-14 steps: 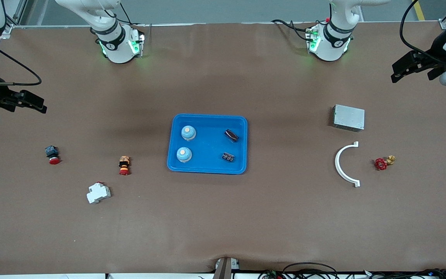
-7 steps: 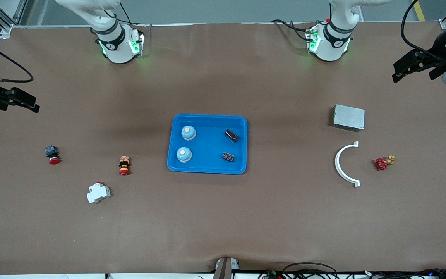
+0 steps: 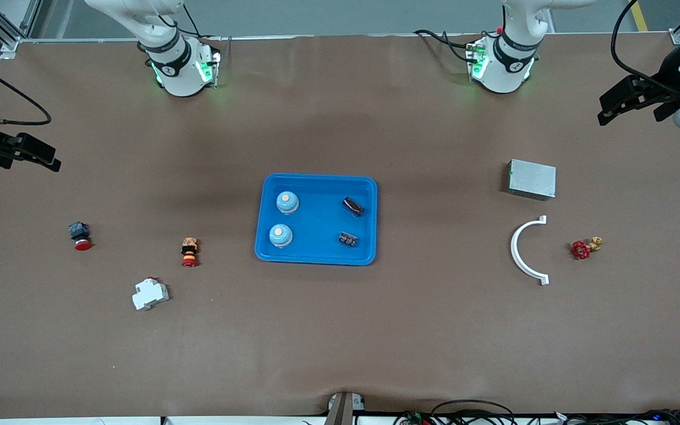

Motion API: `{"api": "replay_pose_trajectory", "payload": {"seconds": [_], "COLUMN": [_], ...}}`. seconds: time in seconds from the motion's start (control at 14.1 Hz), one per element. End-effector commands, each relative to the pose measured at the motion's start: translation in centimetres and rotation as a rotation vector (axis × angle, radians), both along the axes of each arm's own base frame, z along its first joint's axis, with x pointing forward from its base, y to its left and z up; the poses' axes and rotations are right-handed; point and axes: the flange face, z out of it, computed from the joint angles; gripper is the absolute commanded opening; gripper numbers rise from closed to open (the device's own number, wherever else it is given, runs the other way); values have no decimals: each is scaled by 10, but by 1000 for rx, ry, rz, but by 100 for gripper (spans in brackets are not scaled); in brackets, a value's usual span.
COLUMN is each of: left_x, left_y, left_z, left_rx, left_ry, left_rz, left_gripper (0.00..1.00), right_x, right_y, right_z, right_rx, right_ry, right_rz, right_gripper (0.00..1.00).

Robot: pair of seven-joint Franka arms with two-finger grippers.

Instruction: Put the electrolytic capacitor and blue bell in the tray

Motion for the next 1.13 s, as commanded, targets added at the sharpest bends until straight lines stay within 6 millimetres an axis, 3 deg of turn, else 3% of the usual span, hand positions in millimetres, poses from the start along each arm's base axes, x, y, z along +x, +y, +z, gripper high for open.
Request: {"api": "replay_pose_trajectory", "payload": {"seconds": [0.0,0.57,1.06], "left_x": [-1,-1,0], "left_y": [0,2,3], "left_z": [6,4,3], "left_rx": [-25,-19,-6], "left_ry": [-3,-1,3], "left_rz": [-15,-10,-25], "left_gripper": [100,100,100], "right_x": [0,1,2], "right_y": [0,3,-7], "right_z": [7,8,7], "right_rx": [9,10,-1], "right_ry": [-12,-15,-13], "right_rz": [2,7,0], "right_gripper": [100,100,100]}}
